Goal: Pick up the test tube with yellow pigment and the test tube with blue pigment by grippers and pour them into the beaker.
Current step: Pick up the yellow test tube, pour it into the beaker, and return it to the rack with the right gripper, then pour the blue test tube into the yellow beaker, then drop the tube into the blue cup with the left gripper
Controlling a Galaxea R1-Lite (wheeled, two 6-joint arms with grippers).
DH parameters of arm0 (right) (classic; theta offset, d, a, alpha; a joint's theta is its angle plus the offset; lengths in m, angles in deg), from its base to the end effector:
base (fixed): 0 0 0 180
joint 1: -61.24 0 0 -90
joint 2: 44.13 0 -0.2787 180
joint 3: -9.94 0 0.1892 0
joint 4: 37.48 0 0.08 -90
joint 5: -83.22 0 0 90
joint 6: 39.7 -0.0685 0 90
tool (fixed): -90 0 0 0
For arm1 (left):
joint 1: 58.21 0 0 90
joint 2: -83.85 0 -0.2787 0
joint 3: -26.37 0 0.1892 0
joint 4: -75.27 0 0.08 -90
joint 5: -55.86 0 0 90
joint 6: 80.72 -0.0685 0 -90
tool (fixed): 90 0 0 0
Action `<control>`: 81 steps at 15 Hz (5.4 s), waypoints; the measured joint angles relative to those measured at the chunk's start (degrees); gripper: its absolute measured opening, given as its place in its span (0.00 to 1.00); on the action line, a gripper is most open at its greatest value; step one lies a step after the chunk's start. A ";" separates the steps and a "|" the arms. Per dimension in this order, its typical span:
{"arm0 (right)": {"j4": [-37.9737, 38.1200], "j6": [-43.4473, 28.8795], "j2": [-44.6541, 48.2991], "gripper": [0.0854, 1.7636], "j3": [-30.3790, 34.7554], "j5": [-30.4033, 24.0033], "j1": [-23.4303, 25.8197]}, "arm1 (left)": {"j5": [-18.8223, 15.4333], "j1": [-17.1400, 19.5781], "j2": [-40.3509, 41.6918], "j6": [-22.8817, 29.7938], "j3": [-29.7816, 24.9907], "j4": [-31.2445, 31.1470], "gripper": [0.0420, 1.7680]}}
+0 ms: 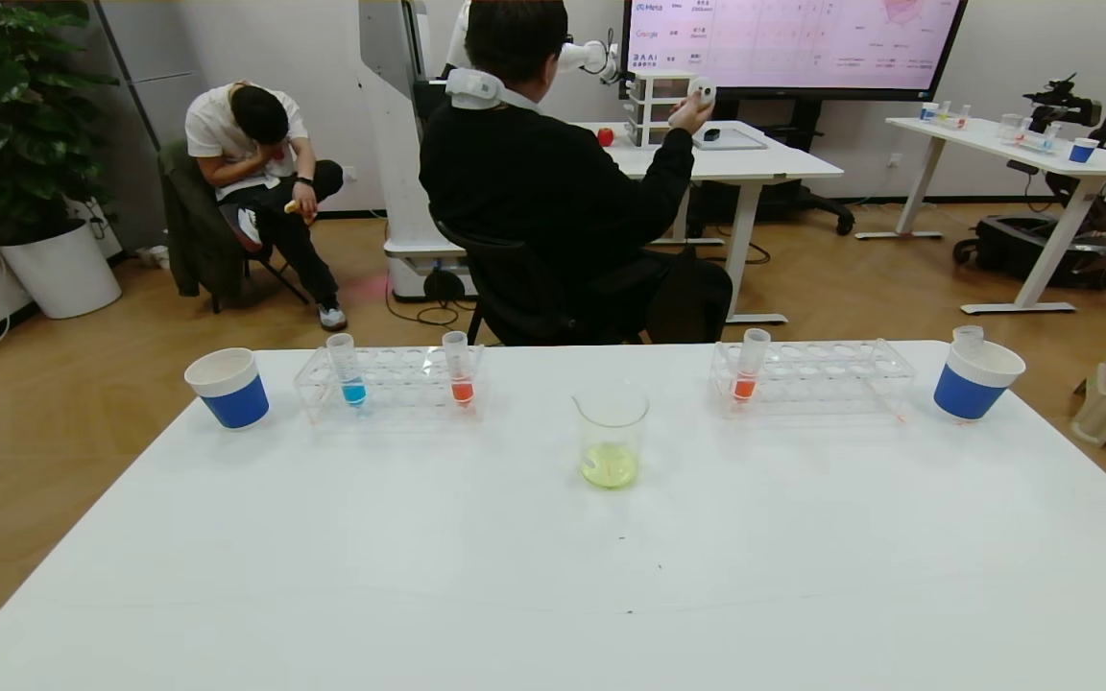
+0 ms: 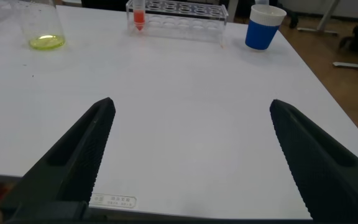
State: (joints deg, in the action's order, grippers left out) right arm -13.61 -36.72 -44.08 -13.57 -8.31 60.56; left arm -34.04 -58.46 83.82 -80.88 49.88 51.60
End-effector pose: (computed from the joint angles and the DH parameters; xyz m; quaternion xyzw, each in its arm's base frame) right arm 0.0432 0.0023 0.0746 -0.0260 0.0022 0.0193 0.9995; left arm 0.0433 -0.0001 0.0750 0.0014 0.0017 -0.0013 1.0000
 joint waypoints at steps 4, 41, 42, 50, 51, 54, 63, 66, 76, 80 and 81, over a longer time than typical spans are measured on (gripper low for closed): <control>0.00 -0.11 0.00 0.98 0.00 0.13 0.00 | -0.43 -0.02 0.00 -0.55 0.11 -0.02 0.98; 0.00 -0.13 0.00 0.98 0.00 0.16 0.00 | 1.38 -1.10 -125.05 -0.61 40.05 85.47 0.98; -0.02 -0.13 0.00 0.98 0.00 0.16 0.00 | 1.79 -1.12 -126.16 -0.61 42.12 84.91 0.98; -0.02 -0.11 0.00 0.98 0.00 0.16 0.00 | 3.56 -1.24 -132.72 -0.52 51.92 82.70 0.98; 0.00 -0.11 0.00 0.98 0.00 0.16 0.00 | 3.62 -1.27 -133.02 -0.52 52.29 82.71 0.98; -0.02 -0.13 0.00 0.98 0.00 0.16 0.00 | 3.64 -1.27 -133.82 -0.50 52.89 82.82 0.73; -0.02 -0.11 0.00 0.98 0.00 0.16 0.00 | 3.75 -1.33 -132.91 -0.61 53.53 82.24 0.27; -0.02 -0.13 0.00 0.98 0.00 0.16 0.00 | 3.84 -1.49 -129.88 -0.72 54.38 76.53 0.27; 0.00 -0.13 0.00 0.98 0.00 0.16 0.00 | 3.67 -2.40 -116.15 -0.89 59.95 58.42 0.27; 0.00 -0.13 0.00 0.98 0.00 0.17 0.00 | 0.26 -8.74 -113.90 -2.32 61.79 57.87 0.27; -0.02 -0.11 0.00 0.98 0.00 0.16 0.00 | -2.68 -10.78 -113.51 -2.47 62.38 57.73 0.27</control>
State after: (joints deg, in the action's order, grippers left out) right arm -13.64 -36.83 -44.08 -13.57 -8.15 60.56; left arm -36.72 -69.23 -29.68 -83.36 112.26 109.33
